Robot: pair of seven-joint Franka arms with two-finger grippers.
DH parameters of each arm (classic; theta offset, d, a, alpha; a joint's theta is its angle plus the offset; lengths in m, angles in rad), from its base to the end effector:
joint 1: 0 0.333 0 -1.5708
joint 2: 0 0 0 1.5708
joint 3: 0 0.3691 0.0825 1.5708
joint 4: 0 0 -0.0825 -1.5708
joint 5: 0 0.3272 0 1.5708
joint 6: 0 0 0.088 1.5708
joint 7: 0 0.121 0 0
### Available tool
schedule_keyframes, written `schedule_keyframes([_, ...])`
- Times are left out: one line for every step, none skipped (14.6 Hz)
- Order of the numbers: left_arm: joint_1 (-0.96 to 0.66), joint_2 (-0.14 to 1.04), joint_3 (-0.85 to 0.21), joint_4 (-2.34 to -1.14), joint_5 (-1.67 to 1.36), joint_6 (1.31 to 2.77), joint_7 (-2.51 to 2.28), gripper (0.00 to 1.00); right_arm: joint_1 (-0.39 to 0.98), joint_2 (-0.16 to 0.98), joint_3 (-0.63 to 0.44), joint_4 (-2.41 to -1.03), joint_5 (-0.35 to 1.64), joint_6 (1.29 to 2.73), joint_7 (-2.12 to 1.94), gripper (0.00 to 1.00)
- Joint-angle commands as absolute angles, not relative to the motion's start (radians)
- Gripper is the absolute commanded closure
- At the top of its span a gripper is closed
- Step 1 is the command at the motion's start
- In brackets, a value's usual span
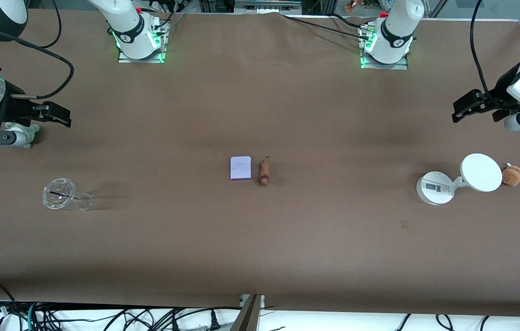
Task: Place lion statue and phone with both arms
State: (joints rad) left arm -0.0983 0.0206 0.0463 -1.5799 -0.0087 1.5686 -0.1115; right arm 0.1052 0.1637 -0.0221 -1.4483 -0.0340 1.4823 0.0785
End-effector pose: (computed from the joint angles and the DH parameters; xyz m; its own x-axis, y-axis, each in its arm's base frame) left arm 0.5029 -0.0275 0.6493 0.9977 0.0595 -0.0325 0.0597 -0.9982 0.0041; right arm 0.5419 0.0420 0.6214 0.9920 0.0008 -0.1259 0.0069 -0.9988 0.0476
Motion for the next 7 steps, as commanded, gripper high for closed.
schedule_keyframes([-0.101, 0.028, 0.04, -1.551, 0.017, 1.554, -0.104, 0.0, 0.097, 0.207, -0.017, -1.427, -0.025, 1.482, 0.072, 0.0])
schedule_keyframes([-0.101, 0.026, 0.04, -1.549, 0.017, 1.554, -0.104, 0.0, 0.097, 0.209, -0.017, -1.427, -0.023, 1.486, 0.069, 0.0])
schedule_keyframes([-0.103, 0.026, 0.038, -1.549, 0.017, 1.552, -0.104, 0.0, 0.095, 0.209, -0.017, -1.427, -0.023, 1.486, 0.069, 0.0])
schedule_keyframes([-0.104, 0.026, 0.038, -1.549, 0.017, 1.552, -0.106, 0.0, 0.097, 0.209, -0.017, -1.427, -0.026, 1.485, 0.069, 0.0])
schedule_keyframes([-0.106, 0.026, 0.037, -1.549, 0.017, 1.552, -0.106, 0.0, 0.097, 0.209, -0.017, -1.427, -0.031, 1.486, 0.069, 0.0])
schedule_keyframes([-0.106, 0.025, 0.037, -1.549, 0.015, 1.552, -0.106, 0.0, 0.097, 0.216, -0.017, -1.427, -0.031, 1.486, 0.069, 0.0])
schedule_keyframes([-0.107, 0.025, 0.034, -1.549, 0.015, 1.552, -0.107, 0.0, 0.097, 0.218, -0.015, -1.427, -0.031, 1.488, 0.069, 0.0])
